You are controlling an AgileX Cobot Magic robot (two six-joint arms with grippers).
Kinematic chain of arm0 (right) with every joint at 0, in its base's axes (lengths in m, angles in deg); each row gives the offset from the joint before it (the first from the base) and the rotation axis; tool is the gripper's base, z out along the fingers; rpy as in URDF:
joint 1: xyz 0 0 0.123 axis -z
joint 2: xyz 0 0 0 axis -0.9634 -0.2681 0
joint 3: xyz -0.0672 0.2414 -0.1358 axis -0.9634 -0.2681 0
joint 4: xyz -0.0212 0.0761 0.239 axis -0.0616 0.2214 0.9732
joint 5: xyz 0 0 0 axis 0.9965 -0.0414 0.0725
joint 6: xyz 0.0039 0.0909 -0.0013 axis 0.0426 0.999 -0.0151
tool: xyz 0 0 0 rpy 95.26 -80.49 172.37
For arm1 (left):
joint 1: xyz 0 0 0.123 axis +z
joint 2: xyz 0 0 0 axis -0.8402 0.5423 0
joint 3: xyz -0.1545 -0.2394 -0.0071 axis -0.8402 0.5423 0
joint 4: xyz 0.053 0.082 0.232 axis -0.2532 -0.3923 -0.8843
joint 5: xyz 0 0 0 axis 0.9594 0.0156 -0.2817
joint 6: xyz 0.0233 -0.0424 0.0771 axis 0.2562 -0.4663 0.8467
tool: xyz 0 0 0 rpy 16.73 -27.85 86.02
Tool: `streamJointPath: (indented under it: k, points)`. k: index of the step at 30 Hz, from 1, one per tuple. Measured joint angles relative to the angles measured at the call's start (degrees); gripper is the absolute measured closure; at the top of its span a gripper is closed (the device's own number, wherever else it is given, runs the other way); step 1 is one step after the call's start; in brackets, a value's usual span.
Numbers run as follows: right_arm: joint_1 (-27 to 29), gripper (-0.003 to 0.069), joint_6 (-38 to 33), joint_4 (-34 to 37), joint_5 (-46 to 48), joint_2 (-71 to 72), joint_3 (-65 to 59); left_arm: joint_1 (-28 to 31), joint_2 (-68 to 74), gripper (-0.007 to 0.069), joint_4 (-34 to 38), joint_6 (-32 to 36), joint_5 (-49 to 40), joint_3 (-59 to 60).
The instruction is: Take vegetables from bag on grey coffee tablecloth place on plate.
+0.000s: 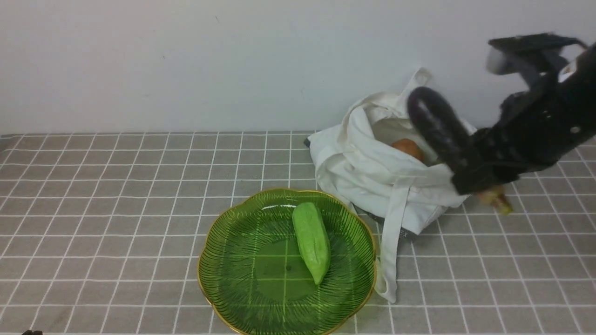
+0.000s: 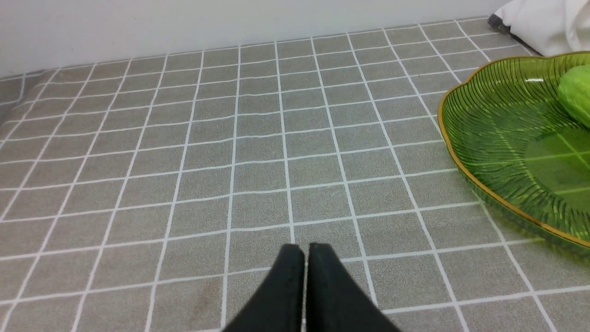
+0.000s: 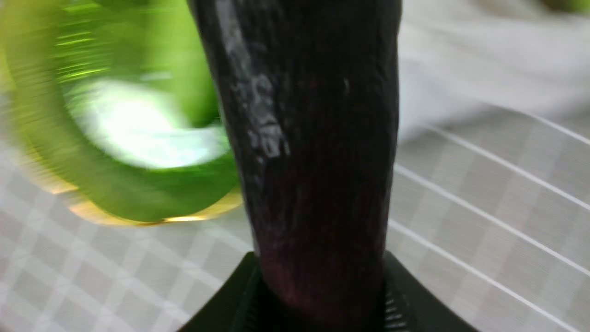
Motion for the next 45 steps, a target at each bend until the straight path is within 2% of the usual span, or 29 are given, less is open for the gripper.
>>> streamJointPath:
  k: [1,3,4,5,8,10,12,14,16,18,19,21,23,24,28,29,31,33,35,37,40,42,45]
  points:
    - [-0.59,0.0406,0.0,0.0,-0.29,0.0,0.0,0.0,0.0,0.0629,0.0,0.0,0.0,0.0]
    - [-7.9,0.0406,0.0,1.49,-4.79,-2.87,0.0,0.0,0.0,0.0629,0.0,0.0,0.0,0.0]
    - [-8.41,0.0406,0.0,1.48,-5.13,-3.2,0.0,0.0,0.0,0.0629,0.0,0.0,0.0,0.0]
    - [-11.85,0.0406,0.05,1.48,-7.07,-5.64,0.0,0.0,0.0,0.0629,0.0,0.0,0.0,0.0]
    - [-17.07,0.0406,0.58,0.5,-10.75,-11.14,0.0,0.0,0.0,0.0629,0.0,0.0,0.0,0.0]
    - [-18.78,0.0406,1.67,-0.04,-12.52,-13.78,0.0,0.0,0.0,0.0629,0.0,0.0,0.0,0.0]
    - [-19.75,0.0372,5.75,-0.76,-14.1,-18.59,1.09,0.0,0.0,0.0629,0.0,0.0,0.0,0.0]
    - [-19.77,0.0353,6.76,-0.76,-14.1,-20.02,1.55,0.0,0.0,0.0629,0.0,0.0,0.0,0.0]
    - [-19.77,0.0221,11.24,-1.31,-12.77,-22.46,4.32,0.0,0.0,0.0629,0.0,0.0,0.0,0.0]
    - [-19.77,0.0138,12.52,-1.95,-10.07,-23.12,7.07,0.0,0.0,0.0629,0.0,0.0,0.0,0.0]
    - [-19.77,0.0138,12.58,-2.02,-9.75,-23.12,7.34,0.0,0.0,0.0629,0.0,0.0,0.0,0.0]
    - [-19.77,0.0068,13.12,-4.1,-4.64,-23.14,11.66,0.0,0.0,0.0629,0.0,0.0,0.0,0.0]
    - [-19.77,0.0064,13.31,-5.38,-2.44,-23.14,13.57,0.0,0.0,0.0629,0.0,0.0,0.0,0.0]
    - [-19.77,0.0079,13.8,-7.34,-0.36,-22.79,15.99,0.0,0.0,0.0629,0.0,0.0,0.0,0.0]
    - [-19.77,0.0224,15.88,-12.82,0.9,-19.06,18.39,0.0,0.0,0.0629,0.0,0.0,0.0,0.0]
    - [-19.77,0.034,17.37,-15.03,1.32,-14.63,18.45,0.0,0.0,0.0629,0.0,0.0,0.0,0.0]
    - [-19.77,0.0517,19.73,-18.23,1.73,-8.38,18.45,0.0,0.0,0.0629,0.0,0.0,0.0,0.0]
    - [-19.77,0.0618,21.73,-20.62,2.13,-1.46,18.74,0.0,0.0,0.0629,0.0,0.0,-0.04,0.0]
    - [-19.77,0.0642,22.72,-21.63,2.26,2.07,18.83,0.0,0.0,0.0629,0.0,0.0,-0.04,0.0]
    - [-19.77,0.0669,24.8,-23.49,2.45,11.43,17.9,0.0,0.0,0.0629,0.0,0.0,-0.04,0.0]
    - [-19.77,0.0673,26.45,-24.91,1.37,23.55,12.26,0.0,0.0,0.0629,0.0,0.0,-0.04,0.0]
    - [-19.77,0.0673,27.15,-25.51,-1.83,28.87,8.26,0.0,0.0,0.0629,0.0,0.0,-0.04,0.0]
    - [-19.77,0.0673,29.38,-27.28,-16.98,45.06,-6.99,0.0,0.0,0.0629,0.0,0.0,-0.04,0.0]
